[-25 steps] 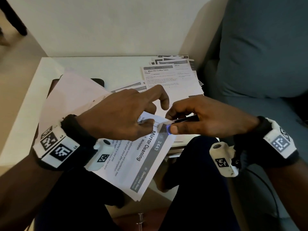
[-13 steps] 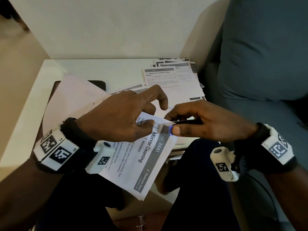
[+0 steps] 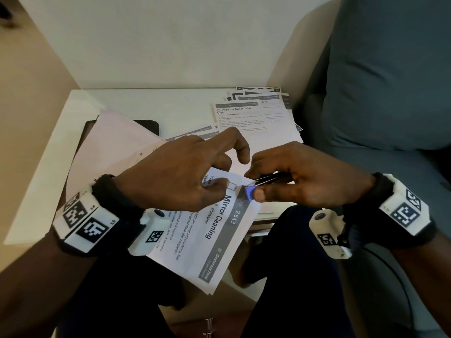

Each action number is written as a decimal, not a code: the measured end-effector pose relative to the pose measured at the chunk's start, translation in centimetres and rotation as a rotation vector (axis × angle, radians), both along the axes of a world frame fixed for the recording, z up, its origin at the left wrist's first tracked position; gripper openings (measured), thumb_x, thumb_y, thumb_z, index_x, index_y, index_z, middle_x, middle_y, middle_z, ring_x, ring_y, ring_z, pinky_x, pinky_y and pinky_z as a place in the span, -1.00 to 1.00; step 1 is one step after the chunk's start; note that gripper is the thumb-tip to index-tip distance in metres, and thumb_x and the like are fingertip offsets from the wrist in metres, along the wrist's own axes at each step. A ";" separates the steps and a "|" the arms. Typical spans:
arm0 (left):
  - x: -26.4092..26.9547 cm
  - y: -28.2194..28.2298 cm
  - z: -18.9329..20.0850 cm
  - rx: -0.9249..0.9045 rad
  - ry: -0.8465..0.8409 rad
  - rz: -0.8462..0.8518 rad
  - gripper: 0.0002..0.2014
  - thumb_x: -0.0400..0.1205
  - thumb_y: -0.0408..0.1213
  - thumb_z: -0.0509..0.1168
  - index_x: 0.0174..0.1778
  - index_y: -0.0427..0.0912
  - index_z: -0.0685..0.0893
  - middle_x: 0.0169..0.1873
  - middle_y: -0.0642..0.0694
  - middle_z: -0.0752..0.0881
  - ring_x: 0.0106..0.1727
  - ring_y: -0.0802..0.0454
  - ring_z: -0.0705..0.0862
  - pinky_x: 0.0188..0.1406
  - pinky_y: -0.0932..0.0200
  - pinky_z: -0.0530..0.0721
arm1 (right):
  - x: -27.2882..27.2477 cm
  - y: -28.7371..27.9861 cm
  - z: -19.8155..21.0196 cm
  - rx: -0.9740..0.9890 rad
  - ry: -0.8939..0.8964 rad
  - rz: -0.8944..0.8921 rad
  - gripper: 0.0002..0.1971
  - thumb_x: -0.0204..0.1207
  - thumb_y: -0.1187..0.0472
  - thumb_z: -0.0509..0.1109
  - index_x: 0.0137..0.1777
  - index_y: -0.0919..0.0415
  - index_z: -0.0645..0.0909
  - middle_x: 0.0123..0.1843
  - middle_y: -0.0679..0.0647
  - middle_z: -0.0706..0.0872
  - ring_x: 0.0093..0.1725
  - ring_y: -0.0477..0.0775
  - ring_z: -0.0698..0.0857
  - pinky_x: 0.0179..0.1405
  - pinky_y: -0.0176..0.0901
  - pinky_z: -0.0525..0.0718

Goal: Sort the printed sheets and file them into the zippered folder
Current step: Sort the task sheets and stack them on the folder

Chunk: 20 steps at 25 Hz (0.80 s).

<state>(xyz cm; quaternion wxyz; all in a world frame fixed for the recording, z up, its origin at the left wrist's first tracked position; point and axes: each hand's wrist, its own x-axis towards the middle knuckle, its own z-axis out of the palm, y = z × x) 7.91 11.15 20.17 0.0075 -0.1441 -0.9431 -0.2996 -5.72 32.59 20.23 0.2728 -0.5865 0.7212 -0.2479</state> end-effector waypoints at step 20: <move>1.5 -7.7 -2.2 1.007 0.386 0.803 -0.65 0.81 -0.40 0.29 0.52 -0.18 0.49 -0.05 -0.24 0.84 -0.01 -0.13 0.79 0.04 -0.04 0.77 | 4.3 -3.3 -10.0 -0.549 -1.221 -0.778 -0.55 0.47 -0.33 0.35 0.02 -0.04 0.86 0.02 0.12 0.86 -0.10 0.02 0.82 -0.50 -0.21 0.40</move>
